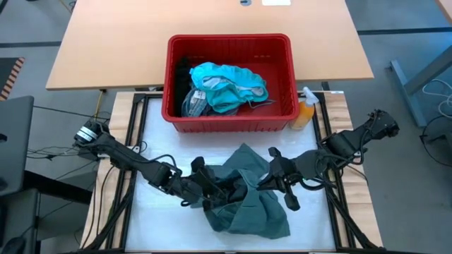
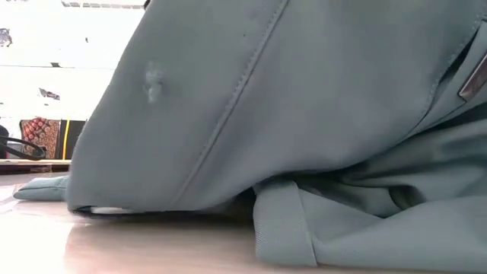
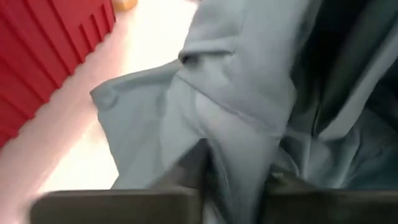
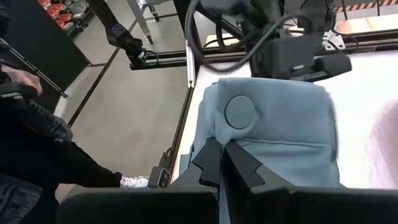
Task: Fold Laundry from Bin
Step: Fold the light blue pants
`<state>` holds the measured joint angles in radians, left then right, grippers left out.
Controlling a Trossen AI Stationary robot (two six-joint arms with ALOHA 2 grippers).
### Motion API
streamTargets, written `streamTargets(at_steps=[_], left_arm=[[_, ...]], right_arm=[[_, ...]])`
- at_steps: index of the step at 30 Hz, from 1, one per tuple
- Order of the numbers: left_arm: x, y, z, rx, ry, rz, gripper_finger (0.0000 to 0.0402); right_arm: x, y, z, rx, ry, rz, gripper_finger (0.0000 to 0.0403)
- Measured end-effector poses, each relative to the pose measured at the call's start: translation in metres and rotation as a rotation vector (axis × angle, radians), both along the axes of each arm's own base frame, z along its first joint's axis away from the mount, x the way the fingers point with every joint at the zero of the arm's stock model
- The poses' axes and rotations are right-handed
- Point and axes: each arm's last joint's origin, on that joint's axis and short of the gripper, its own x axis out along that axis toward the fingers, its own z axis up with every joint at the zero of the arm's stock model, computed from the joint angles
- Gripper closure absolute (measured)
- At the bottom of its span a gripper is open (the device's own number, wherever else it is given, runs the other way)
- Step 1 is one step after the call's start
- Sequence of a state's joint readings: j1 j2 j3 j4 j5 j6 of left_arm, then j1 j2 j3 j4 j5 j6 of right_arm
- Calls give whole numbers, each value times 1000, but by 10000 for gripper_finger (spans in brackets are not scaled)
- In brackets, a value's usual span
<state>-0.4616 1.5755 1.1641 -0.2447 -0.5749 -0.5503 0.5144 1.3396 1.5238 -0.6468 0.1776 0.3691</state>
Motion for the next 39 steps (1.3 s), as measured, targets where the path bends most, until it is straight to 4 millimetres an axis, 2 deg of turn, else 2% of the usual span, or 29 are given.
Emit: streamTargets(at_steps=[4,11,14,18,24,28,35,39], left_arm=[[-2,3,22,11,-39,-23,395],[-12,11,59,111,-30,-25,399],[-18,17,65,142,3,-4,400],[-23,24,73,158,-1,-4,400],[-29,40,60,216,172,17,401],[-33,45,52,232,282,-19,401],[-39,44,45,259,429,-238,401],[-40,43,44,280,450,-316,401]], right_arm=[[0,0,0,13,9,7,377],[-1,1,-5,91,87,-35,354],[2,-1,-13,109,157,-76,331],[4,-1,-23,38,211,-115,286],[8,10,-37,43,299,-150,219],[19,41,-58,56,351,-127,196],[47,136,-128,-37,327,82,194],[65,168,-157,-79,303,80,201]])
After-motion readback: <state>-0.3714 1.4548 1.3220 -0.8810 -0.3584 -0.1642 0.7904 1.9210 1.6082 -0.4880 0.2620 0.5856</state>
